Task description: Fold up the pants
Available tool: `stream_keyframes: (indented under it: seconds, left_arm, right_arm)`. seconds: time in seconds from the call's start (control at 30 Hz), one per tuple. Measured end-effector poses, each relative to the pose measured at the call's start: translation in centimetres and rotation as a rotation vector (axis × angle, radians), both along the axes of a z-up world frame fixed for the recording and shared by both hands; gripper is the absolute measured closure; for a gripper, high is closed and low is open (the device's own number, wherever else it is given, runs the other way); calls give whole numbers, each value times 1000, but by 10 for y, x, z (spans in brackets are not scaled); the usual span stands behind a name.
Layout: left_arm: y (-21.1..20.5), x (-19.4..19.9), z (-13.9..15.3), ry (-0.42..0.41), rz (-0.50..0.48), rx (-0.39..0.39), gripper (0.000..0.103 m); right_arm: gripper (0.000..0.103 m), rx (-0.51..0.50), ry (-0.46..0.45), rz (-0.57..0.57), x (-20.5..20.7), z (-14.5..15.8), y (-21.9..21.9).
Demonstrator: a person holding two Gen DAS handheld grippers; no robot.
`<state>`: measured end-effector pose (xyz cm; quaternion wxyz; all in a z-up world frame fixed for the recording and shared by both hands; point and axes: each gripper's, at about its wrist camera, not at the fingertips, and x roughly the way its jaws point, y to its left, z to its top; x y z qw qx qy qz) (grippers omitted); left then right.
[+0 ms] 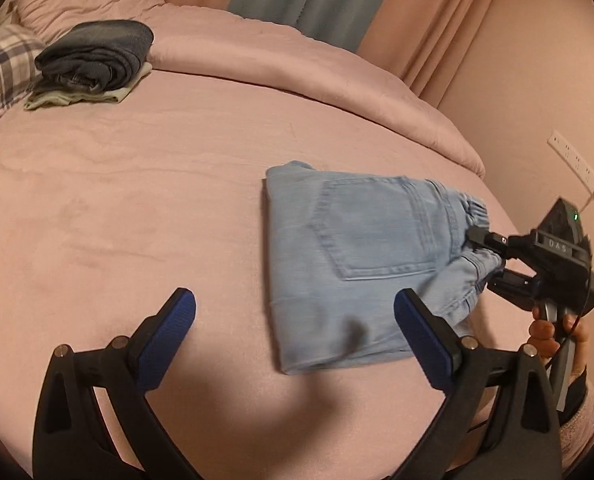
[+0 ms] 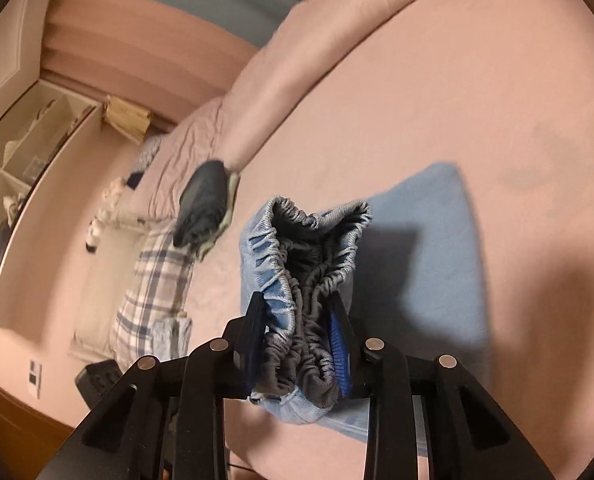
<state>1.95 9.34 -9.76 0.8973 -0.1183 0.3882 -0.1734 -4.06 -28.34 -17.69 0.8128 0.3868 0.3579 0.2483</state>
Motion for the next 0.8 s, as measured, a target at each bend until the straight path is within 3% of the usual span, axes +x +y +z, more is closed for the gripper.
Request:
stream_keyframes:
  seconds: [0.13, 0.2, 0.27, 0.37, 0.47, 0.53, 0.6, 0.63, 0.73, 0.8]
  left_arm:
    - [-7, 10, -3, 19, -11, 1, 3]
    - [-13, 10, -6, 26, -28, 4, 3]
    - [-21, 15, -8, 33, -48, 14, 3]
    - [-31, 17, -2, 1, -80, 24, 3]
    - [-41, 18, 2, -20, -108, 26, 3]
    - [-51, 20, 2, -27, -130, 30, 4]
    - [-64, 27, 0, -22, -156, 33, 7]
    - [-71, 30, -2, -21, -167, 33, 12]
    - [-95, 43, -10, 16, -222, 34, 29]
    - [-107, 47, -18, 50, -259, 21, 29]
  right_arm:
    - [72, -64, 58, -90, -2, -20, -22]
    - [72, -63, 88, -44, 1, -34, -23]
    - [61, -89, 142, -17, 4, -42, -24]
    - [50, -112, 137, -33, -1, -32, -33]
    - [42, -266, 94, -119, -16, -7, -43]
    - [41, -314, 24, -162, -27, 10, -49]
    - [42, -314, -80, -131, -30, 30, -41]
    - [42, -318, -112, -111, -29, 35, -37]
    - [64, -362, -173, -37, -15, 50, -9]
    - [68, -423, -165, -5, 0, 48, 10]
